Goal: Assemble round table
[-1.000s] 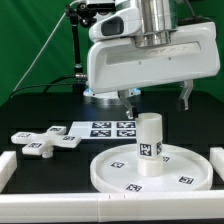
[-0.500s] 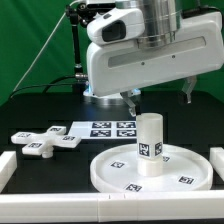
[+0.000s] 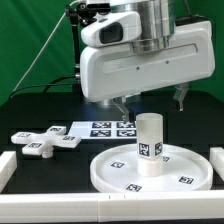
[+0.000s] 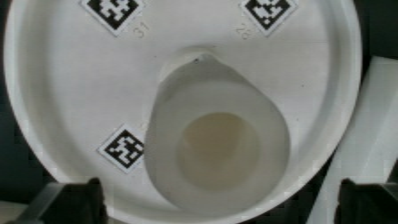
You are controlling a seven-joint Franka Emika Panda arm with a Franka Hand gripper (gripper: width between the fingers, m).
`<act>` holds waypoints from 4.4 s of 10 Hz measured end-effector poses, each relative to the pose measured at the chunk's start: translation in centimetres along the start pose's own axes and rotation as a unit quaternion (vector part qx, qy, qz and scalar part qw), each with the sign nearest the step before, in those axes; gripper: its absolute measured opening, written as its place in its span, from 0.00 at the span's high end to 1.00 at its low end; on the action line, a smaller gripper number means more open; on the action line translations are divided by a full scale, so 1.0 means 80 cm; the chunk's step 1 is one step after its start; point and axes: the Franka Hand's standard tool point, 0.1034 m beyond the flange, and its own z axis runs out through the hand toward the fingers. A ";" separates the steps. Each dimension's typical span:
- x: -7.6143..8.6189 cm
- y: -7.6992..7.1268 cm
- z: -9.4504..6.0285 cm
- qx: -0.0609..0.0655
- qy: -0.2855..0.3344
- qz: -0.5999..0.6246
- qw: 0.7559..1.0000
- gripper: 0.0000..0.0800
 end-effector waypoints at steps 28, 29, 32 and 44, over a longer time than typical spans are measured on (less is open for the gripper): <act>-0.002 -0.015 0.025 0.046 -0.028 0.707 0.705 0.49; -0.002 -0.015 0.026 0.048 -0.029 0.722 0.689 0.49; -0.001 -0.016 0.027 0.050 -0.029 0.723 0.688 0.49; 0.004 -0.022 0.024 0.023 -0.006 0.297 0.955 0.19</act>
Offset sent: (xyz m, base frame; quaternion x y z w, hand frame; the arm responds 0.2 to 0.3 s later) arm -0.0084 -0.0074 -0.0158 0.0243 0.0002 0.0053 0.9997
